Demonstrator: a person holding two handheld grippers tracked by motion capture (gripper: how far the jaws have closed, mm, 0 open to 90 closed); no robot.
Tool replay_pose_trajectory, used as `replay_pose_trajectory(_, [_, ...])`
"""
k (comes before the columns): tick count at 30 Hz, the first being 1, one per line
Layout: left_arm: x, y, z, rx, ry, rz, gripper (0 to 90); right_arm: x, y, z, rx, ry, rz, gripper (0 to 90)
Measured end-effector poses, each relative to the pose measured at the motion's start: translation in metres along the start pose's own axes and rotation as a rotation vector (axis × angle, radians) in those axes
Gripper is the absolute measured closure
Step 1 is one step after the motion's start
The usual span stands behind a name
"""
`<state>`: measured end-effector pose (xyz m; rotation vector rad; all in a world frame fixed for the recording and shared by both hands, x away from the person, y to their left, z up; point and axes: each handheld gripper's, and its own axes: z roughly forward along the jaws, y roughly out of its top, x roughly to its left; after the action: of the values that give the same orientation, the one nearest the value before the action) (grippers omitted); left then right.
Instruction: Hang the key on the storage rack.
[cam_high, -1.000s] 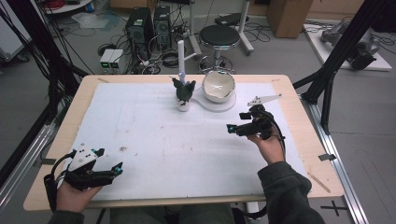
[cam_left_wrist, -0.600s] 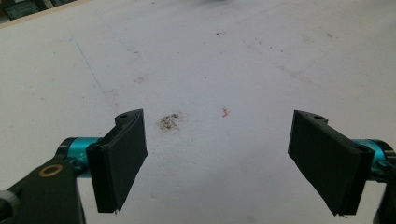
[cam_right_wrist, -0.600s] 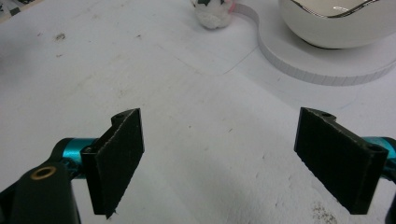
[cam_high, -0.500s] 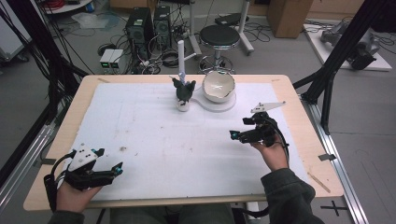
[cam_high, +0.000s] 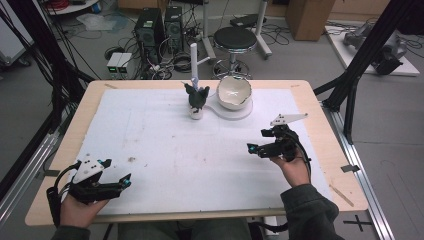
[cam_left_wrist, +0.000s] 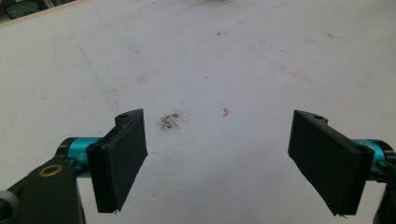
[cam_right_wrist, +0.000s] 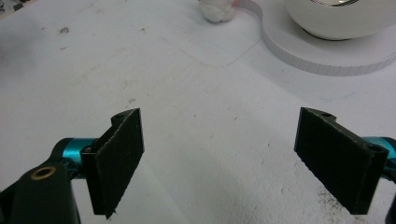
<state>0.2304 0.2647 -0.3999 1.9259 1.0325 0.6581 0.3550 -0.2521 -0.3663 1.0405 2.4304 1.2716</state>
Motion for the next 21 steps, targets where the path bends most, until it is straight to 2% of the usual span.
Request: replay_pose_trajectory(21, [-0.001,0.0,0.0,0.002,0.006,0.001,19.9,-0.003,-0.023,-0.012,-0.013,-0.02,0.019,14.1])
